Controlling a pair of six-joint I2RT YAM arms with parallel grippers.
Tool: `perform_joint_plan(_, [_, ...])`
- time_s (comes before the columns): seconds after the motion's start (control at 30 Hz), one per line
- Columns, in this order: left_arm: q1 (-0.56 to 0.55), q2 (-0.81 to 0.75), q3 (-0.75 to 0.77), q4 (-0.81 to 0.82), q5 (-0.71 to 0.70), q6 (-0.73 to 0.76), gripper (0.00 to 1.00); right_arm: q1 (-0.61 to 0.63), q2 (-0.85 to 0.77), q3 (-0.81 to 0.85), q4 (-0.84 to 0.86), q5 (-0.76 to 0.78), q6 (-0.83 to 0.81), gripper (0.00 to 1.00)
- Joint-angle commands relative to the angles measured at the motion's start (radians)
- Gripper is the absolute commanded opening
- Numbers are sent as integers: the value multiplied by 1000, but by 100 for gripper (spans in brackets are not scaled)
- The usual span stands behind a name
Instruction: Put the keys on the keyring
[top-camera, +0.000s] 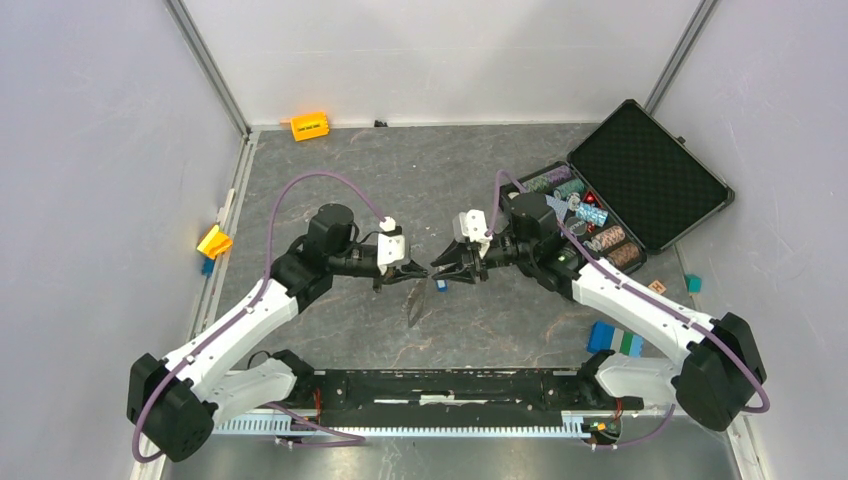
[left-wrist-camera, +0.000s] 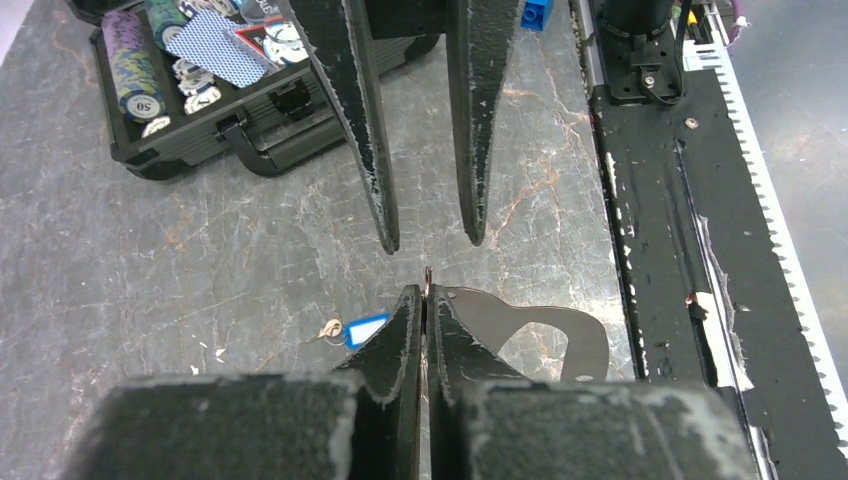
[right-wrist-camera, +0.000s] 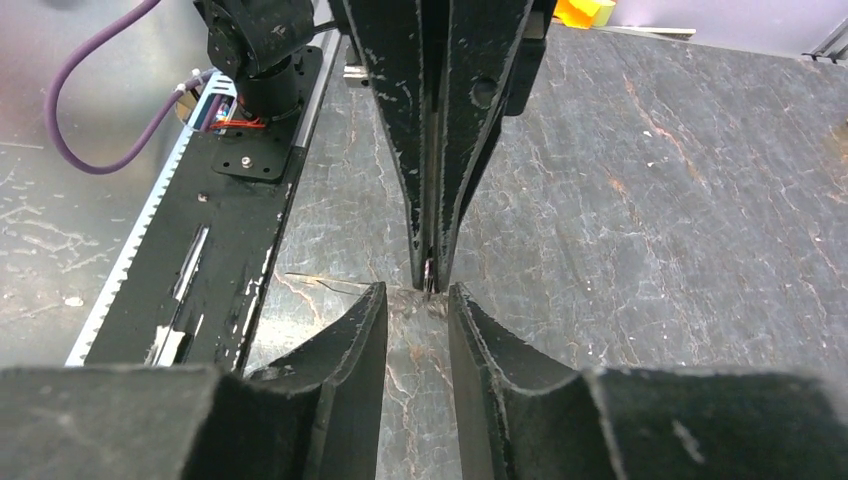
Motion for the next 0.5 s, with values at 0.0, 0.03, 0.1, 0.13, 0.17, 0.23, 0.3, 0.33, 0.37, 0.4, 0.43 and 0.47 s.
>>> perform_joint_plan(0.0, [-6, -29, -12, 77, 46, -52, 2, 0, 14, 22, 62, 10, 39, 33])
perform_joint_plan(0.03, [-6, -30, -14, 80, 47, -57, 2, -1, 15, 20, 66, 10, 42, 32])
perform_joint_plan(0.1, [-7, -32, -18, 90, 49, -67, 2, -1, 18, 19, 71, 10, 43, 30])
perform_joint_plan(0.13, [-6, -32, -20, 94, 50, -74, 2, 0, 20, 17, 72, 8, 43, 29])
perform_joint_plan(0.17, [-7, -33, -22, 101, 50, -81, 2, 0, 21, 15, 72, 8, 43, 29])
perform_joint_plan(0.23, [-7, -33, -27, 108, 52, -89, 2, 0, 23, 9, 75, 8, 41, 29])
perform_joint_plan(0.3, [-6, -34, -31, 116, 54, -98, 2, 1, 25, 4, 77, 8, 41, 29])
perform_joint_plan(0.33, [-7, -35, -31, 118, 54, -100, 2, 1, 26, 2, 78, 8, 41, 29])
perform_joint_plan(0.37, [-6, -35, -33, 120, 55, -102, 2, 3, 27, 2, 78, 8, 41, 29])
perform_joint_plan(0.4, [-6, -35, -32, 121, 54, -105, 2, 3, 29, 2, 78, 8, 41, 29])
perform_joint_plan(0.43, [-8, -35, -34, 123, 54, -107, 2, 3, 30, 2, 78, 10, 40, 28])
perform_joint_plan(0.47, [-7, -35, -34, 127, 54, -111, 2, 4, 31, 2, 80, 10, 40, 27])
